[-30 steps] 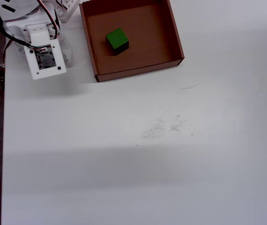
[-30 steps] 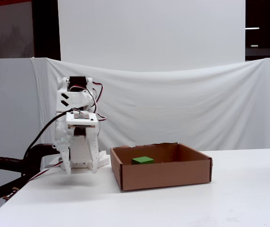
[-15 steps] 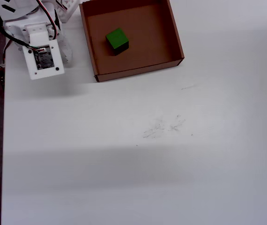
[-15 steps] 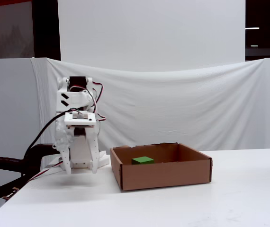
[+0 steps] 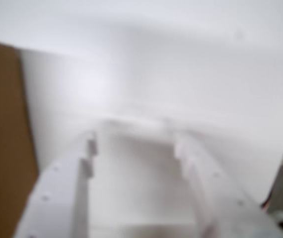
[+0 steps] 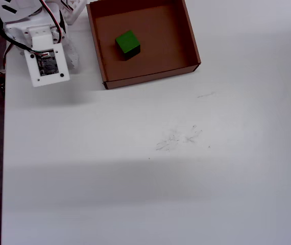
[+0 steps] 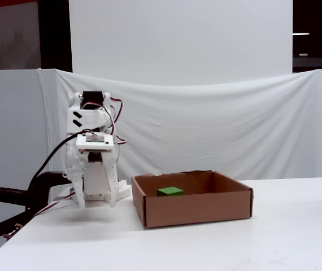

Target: Grasp a green cube and put it in a box.

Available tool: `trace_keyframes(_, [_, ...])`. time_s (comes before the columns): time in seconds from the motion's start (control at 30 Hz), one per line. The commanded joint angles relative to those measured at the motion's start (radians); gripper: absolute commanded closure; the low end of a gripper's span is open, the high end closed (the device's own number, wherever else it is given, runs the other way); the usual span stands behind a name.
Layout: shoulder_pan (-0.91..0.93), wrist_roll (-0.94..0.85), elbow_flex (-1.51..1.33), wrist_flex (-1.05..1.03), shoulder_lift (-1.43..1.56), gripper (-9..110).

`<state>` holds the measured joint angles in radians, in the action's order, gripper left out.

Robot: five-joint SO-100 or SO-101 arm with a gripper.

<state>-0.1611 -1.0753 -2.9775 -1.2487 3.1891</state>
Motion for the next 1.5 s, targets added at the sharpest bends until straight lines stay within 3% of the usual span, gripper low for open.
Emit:
trace_keyframes(0.0, [-0.003,0.006,0.006,0.011,-0.008,80])
trace_keyframes(1.47, [-0.003,0.046,0.006,0.014,-0.008,80])
